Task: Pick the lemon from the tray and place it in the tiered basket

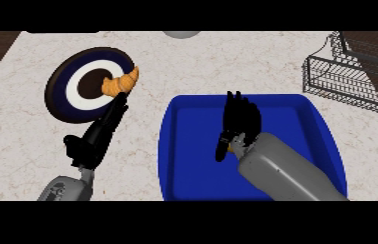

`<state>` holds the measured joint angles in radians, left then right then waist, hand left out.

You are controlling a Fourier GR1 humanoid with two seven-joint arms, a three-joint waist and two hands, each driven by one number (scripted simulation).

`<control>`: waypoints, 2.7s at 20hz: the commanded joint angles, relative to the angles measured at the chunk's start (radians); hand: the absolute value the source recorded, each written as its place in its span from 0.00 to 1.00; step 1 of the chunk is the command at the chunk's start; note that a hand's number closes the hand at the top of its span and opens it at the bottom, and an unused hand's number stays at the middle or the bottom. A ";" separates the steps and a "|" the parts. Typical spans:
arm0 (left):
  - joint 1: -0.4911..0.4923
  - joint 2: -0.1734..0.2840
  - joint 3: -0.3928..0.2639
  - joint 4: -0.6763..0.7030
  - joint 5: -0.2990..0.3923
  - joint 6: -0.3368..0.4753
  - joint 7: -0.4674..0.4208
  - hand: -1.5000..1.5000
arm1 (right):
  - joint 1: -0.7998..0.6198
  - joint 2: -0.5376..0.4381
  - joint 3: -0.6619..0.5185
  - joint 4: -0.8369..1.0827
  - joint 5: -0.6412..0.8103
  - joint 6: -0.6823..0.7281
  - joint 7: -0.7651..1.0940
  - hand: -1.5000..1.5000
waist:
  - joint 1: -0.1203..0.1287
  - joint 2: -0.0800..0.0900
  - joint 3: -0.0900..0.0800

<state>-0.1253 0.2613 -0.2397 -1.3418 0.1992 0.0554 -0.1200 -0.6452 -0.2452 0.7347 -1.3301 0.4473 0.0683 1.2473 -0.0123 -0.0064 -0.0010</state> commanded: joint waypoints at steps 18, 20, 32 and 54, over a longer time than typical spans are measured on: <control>0.015 -0.054 0.050 0.052 -0.052 -0.051 -0.047 0.50 | 0.154 0.142 -0.156 0.052 0.310 -0.067 -0.115 1.00 | 0.015 0.007 0.001; 0.083 -0.065 0.007 -0.060 -0.092 -0.017 -0.010 0.50 | 0.195 0.094 -0.181 -0.095 0.320 0.007 -0.089 1.00 | 0.014 0.004 0.001; 0.056 -0.041 0.112 -0.023 -0.050 -0.020 0.004 0.50 | 0.437 -0.438 -0.478 -0.051 0.192 0.033 -0.627 1.00 | -0.129 0.000 0.012; -0.006 -0.066 0.060 0.009 -0.070 -0.080 0.000 0.50 | 0.304 -1.038 -1.228 0.645 -0.426 0.458 -1.591 1.00 | 0.044 0.022 0.004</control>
<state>-0.0872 0.2073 -0.1702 -1.3766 0.1355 -0.0030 -0.1107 -0.2562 -1.1990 -0.4688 -0.8547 0.0371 0.4356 -0.2804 -0.0164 0.0050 0.0049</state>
